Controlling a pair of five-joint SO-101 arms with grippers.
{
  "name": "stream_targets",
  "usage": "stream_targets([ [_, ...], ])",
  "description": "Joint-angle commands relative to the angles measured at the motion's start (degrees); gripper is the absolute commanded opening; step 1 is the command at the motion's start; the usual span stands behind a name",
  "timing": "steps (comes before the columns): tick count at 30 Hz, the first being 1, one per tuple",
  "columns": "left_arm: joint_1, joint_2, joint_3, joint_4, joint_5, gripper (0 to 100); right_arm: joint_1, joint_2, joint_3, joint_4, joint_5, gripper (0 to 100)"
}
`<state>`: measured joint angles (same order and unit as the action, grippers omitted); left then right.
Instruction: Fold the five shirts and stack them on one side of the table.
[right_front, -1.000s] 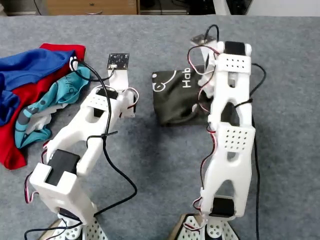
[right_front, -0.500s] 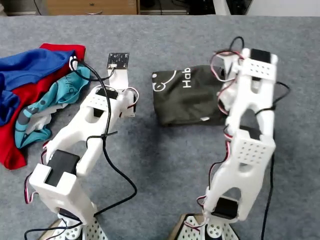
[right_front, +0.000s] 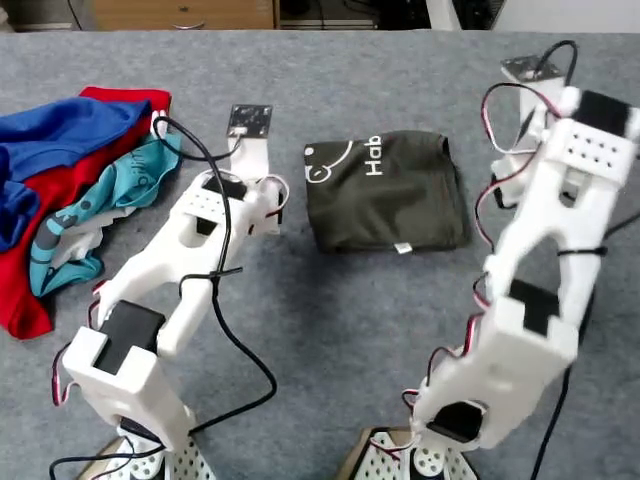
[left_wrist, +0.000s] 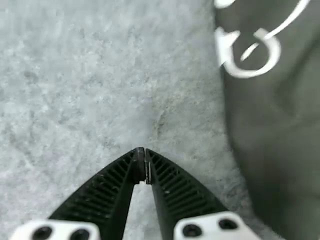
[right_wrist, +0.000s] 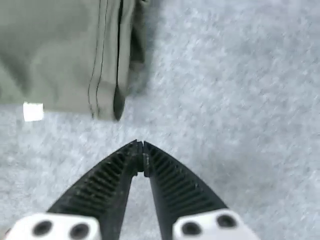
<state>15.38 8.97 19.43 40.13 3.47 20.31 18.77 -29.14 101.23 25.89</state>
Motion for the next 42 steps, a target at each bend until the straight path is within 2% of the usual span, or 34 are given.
stream_targets([
  [1, 2.81, -2.24, -6.77, -0.88, -0.26, 2, -0.04, -8.22, 6.99, 0.79, -0.62, 0.4],
  [9, 5.71, 12.00, -22.77, -8.09, 1.41, 2, -8.66, -7.25, 21.41, -11.52, -1.05, 0.4],
  [13, 5.54, 21.32, -34.29, -5.54, 4.57, 2, -10.77, -3.65, 23.52, -15.91, -1.14, 0.4],
  [25, 4.48, 46.29, -67.43, 4.66, 4.31, 2, -4.00, 15.16, 22.29, -27.52, -1.49, 0.4],
  [35, 2.99, 59.74, -93.54, 17.14, 4.48, 2, -4.00, 16.66, 12.62, -22.07, -1.49, 0.4],
  [38, 2.99, 60.97, -99.96, 23.03, 4.31, 2, -3.38, 16.57, 7.52, -16.44, -1.85, 0.4],
  [42, 2.99, 60.97, -112.53, 34.99, 3.25, 2, -3.38, 16.57, -4.53, -5.98, -1.85, 0.4],
])
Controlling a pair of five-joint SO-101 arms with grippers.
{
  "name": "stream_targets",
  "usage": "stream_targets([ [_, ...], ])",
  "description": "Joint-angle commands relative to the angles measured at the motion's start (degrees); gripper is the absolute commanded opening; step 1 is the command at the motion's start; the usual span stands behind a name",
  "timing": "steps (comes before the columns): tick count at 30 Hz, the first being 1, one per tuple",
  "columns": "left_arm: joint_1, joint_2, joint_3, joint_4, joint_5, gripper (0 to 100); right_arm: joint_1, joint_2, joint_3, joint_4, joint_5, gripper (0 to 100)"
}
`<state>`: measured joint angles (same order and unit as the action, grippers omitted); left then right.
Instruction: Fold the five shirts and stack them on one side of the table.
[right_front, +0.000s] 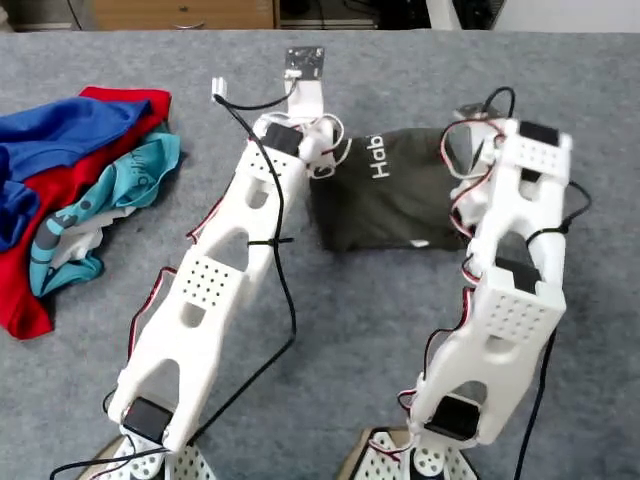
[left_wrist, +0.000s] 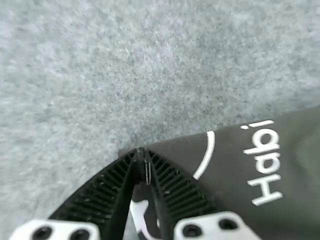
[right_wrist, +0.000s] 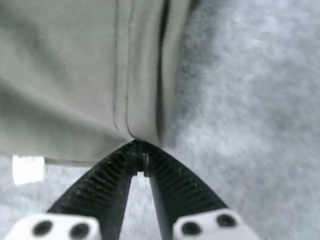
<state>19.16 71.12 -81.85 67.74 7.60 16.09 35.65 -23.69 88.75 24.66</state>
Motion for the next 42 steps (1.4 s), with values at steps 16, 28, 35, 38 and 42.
stream_targets([
  [16, 7.38, -11.74, -13.98, 33.32, -5.98, 2, -7.78, 12.62, -39.34, 0.88, -0.70, 0.5],
  [28, 8.26, -19.82, -4.92, 33.58, -0.18, 2, -7.78, 20.35, -44.26, -5.80, -0.70, 0.5],
  [35, 8.53, -43.82, 31.38, 33.41, -0.35, 2, -7.78, 22.46, -49.01, -5.27, -0.70, 0.5],
  [38, 8.62, -55.69, 48.00, 27.87, -1.41, 2, -7.96, 22.11, -49.19, -4.75, -1.32, 0.5],
  [42, 8.26, -64.57, 73.76, 8.18, -1.49, 2, -9.63, 22.37, -53.76, 0.09, -5.01, 0.5],
])
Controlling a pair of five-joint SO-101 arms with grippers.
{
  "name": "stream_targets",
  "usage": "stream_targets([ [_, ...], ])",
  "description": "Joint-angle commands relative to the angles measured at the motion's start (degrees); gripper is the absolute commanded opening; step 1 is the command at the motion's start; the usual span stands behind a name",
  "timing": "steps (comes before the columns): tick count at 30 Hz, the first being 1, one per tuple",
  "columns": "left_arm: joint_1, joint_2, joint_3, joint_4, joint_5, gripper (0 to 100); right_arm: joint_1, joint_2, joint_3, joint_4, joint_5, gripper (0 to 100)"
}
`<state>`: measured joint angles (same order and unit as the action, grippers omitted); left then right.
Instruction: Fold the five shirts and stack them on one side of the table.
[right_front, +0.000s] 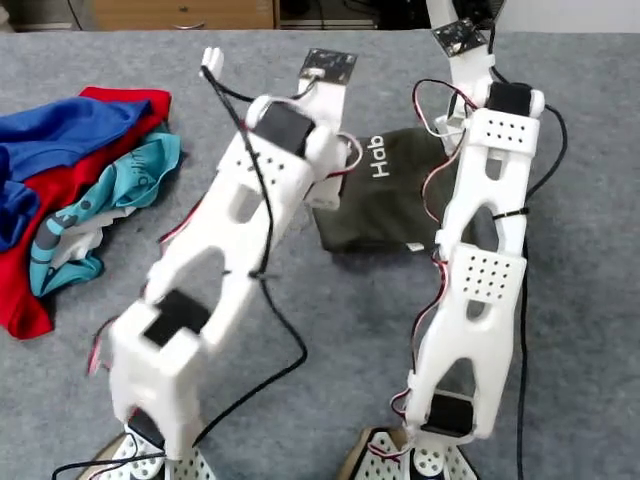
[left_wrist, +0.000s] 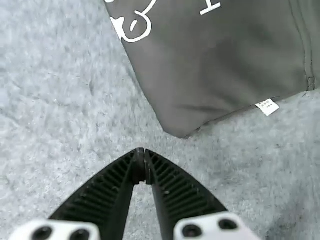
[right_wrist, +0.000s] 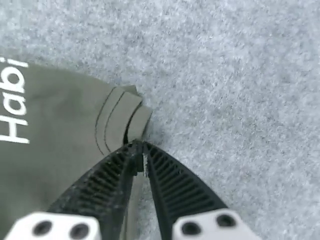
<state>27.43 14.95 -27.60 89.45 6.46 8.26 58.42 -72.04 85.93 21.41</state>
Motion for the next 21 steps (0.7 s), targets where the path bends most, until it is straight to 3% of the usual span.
stream_targets([
  [1, 0.26, -10.24, 24.79, -18.81, -0.09, 2, -2.51, -0.31, -6.73, 4.22, -1.76, 0.5],
  [5, 0.53, -13.85, 40.00, -37.89, 0.44, 2, -4.09, -0.31, -9.01, 6.33, -1.76, 0.5],
  [10, 0.70, -12.62, 48.70, -55.47, 4.48, 2, -4.26, 1.98, -8.57, 3.08, -2.20, 0.5],
  [21, 0.70, 0.57, 45.89, -60.31, 4.22, 2, -3.21, 13.85, -8.92, -7.82, -2.11, 0.5],
])
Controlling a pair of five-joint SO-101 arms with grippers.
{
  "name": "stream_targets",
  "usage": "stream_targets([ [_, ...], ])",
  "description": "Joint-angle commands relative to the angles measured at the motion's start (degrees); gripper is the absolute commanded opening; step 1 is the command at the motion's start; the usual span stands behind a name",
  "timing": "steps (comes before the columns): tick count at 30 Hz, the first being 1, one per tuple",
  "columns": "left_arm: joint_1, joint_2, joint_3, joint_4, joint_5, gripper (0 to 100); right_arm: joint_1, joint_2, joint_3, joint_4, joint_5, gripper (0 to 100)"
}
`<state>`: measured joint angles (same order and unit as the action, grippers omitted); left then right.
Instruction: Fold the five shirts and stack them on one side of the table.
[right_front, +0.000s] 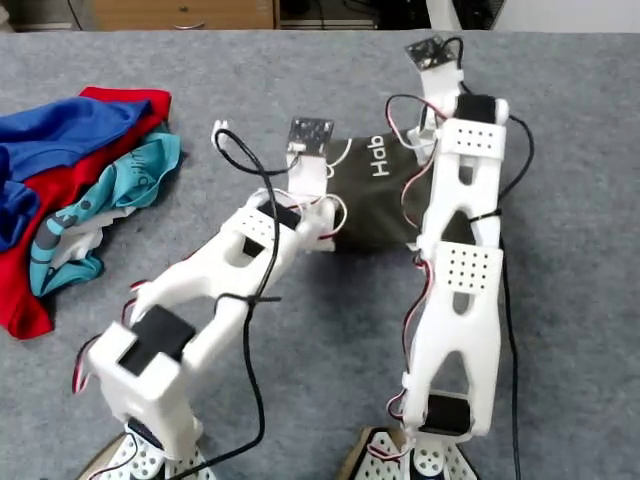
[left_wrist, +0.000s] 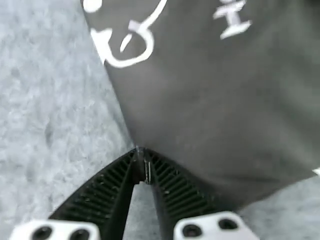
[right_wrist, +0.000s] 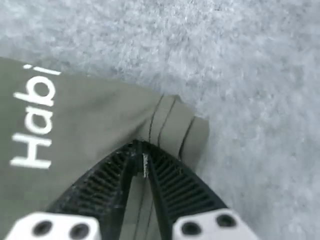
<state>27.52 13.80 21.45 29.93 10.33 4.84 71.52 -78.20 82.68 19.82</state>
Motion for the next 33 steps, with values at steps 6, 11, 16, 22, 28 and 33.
stream_targets([
  [6, 1.85, 3.82, -7.91, 6.59, -3.78, 2, 1.36, 3.82, -2.86, -10.99, -0.35, 0.5],
  [11, 2.37, 3.82, -8.26, 8.26, -9.85, 2, 1.45, 3.74, -5.85, -7.56, -0.35, 0.5],
  [16, 0.26, 2.77, -9.93, 8.53, -9.76, 2, 1.36, 2.59, -18.24, 5.27, -0.26, 0.5],
  [22, -3.69, -3.65, -18.37, 10.99, -9.76, 2, 1.36, -5.49, -16.48, 16.88, -0.26, 0.5],
  [28, -6.95, 0.57, -24.26, 2.55, -9.76, 2, 2.59, -9.98, -11.38, 19.87, -0.62, 0.5],
  [33, -8.79, 13.76, -28.75, -11.52, -2.64, 2, 2.59, -18.42, 9.19, 19.78, -0.79, 0.4],
])
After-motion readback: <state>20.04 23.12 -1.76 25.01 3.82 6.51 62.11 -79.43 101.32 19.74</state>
